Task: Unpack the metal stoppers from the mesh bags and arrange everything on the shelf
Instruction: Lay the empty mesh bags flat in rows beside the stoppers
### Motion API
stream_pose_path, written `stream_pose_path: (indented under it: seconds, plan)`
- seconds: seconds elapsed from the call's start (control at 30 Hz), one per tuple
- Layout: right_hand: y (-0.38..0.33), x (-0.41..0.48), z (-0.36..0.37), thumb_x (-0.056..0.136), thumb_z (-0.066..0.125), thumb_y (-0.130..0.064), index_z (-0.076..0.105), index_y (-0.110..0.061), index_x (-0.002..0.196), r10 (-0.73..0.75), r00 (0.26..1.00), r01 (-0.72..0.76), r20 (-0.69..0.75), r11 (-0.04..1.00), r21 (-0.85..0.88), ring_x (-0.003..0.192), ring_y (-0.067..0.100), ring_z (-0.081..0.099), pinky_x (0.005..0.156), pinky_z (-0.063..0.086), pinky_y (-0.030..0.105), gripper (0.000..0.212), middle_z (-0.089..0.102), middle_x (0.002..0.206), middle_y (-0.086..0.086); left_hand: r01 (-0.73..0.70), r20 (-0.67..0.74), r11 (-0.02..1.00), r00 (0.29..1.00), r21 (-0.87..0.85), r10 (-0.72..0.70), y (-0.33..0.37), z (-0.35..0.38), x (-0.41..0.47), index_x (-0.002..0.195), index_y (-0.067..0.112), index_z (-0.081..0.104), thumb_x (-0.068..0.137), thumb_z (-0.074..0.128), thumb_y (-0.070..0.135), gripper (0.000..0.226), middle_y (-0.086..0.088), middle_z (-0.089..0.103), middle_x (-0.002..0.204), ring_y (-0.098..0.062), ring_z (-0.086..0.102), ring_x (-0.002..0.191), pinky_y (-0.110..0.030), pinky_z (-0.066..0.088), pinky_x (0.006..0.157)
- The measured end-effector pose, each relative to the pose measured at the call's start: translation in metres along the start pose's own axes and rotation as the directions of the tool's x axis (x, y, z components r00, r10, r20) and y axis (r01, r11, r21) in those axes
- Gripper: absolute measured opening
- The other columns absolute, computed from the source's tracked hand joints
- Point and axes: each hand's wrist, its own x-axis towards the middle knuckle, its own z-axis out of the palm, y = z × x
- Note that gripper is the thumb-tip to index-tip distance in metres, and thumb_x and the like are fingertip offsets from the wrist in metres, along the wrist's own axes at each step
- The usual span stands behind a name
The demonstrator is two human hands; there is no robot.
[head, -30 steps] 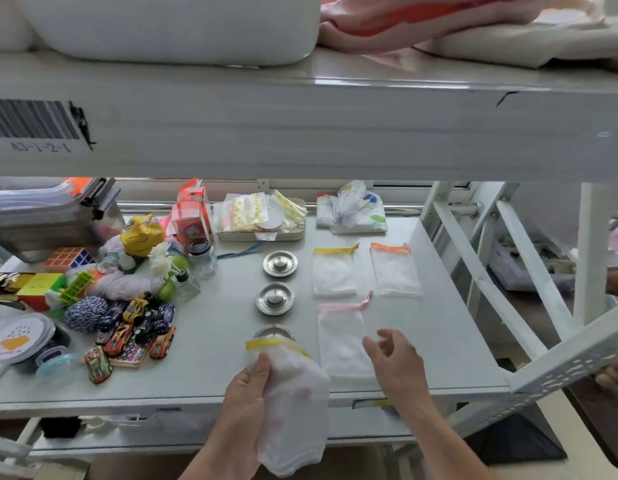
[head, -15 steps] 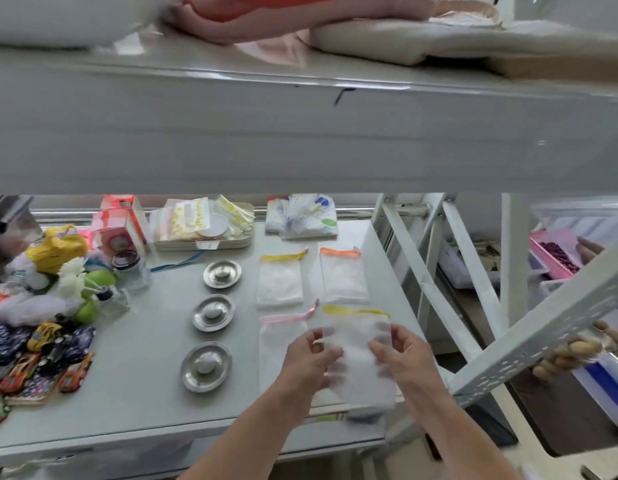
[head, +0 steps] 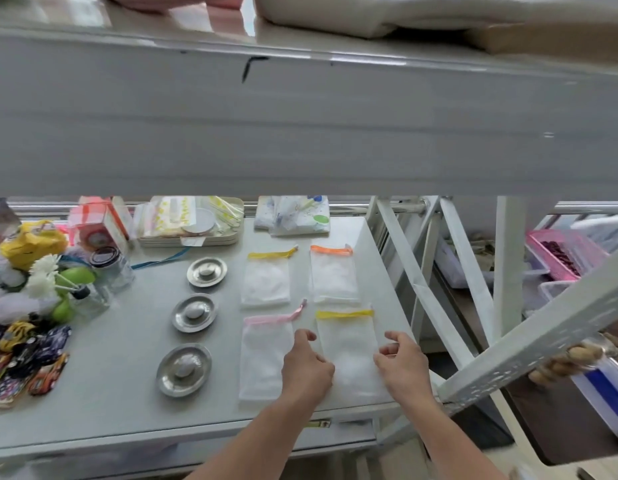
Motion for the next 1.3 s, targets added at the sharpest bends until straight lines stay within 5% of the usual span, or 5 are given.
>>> stream_pose_path:
  seconds: [0.47,0.67,0.77,0.9,1.3]
  plan:
    - [-0.001,-0.008,0.003,0.085,0.070,-0.018,0.054,-0.011,0.132,-0.069,0.998,0.069,0.012,0.987,-0.146,0.088,0.014,0.062,0.082,0.049,0.027,0.050,0.065,0.089,-0.007,-0.082,-0.096,0.971,0.990,0.226,0.106,-0.003,-0.004,0.000,0.127,0.024,0.042,0.080,0.057,0.012,0.051,-0.002,0.071,0.095,-0.021,0.068,0.090,-0.030,0.054,0.076]
    - [-0.015,0.021,0.000,0.090,0.065,-0.026,0.053,-0.013,0.135,-0.221,0.975,0.212,-0.013,0.950,-0.231,0.115,0.021,0.056,0.096,0.046,0.035,0.049,0.057,0.128,0.007,-0.237,-0.272,0.873,0.886,0.427,0.374,0.009,-0.050,0.039,0.117,0.020,0.059,0.086,0.052,0.016,0.031,-0.006,0.065,0.116,-0.031,0.062,0.105,-0.039,0.051,0.087]
    - [-0.034,0.059,0.007,0.094,0.059,-0.027,0.051,-0.015,0.140,-0.316,0.945,0.326,0.079,0.911,-0.252,0.128,0.024,0.049,0.107,0.039,0.037,0.048,0.053,0.139,0.009,-0.217,-0.141,0.774,0.919,0.595,0.367,0.017,-0.080,0.073,0.136,0.023,0.051,0.092,0.045,0.015,0.045,-0.009,0.047,0.141,-0.033,0.047,0.126,-0.040,0.041,0.104]
    - [-0.056,0.096,0.021,0.100,0.046,-0.035,0.038,-0.028,0.150,-0.245,0.926,0.346,0.287,0.853,-0.389,0.142,0.029,0.031,0.117,0.028,0.044,0.051,0.033,0.157,0.012,-0.153,-0.028,0.689,0.969,0.708,0.245,0.022,-0.098,0.093,0.148,0.032,0.038,0.097,0.036,0.021,0.052,-0.012,0.023,0.159,-0.038,0.027,0.143,-0.045,0.029,0.115]
    - [-0.059,0.102,0.034,0.100,0.036,-0.041,0.033,-0.031,0.151,-0.218,0.910,0.394,0.353,0.723,-0.568,0.142,0.031,0.024,0.115,0.027,0.045,0.052,0.025,0.161,0.001,-0.172,0.039,0.651,0.976,0.739,0.214,0.013,-0.093,0.101,0.149,0.036,0.035,0.097,0.032,0.023,0.054,-0.015,0.019,0.161,-0.035,0.018,0.149,-0.044,0.021,0.120]
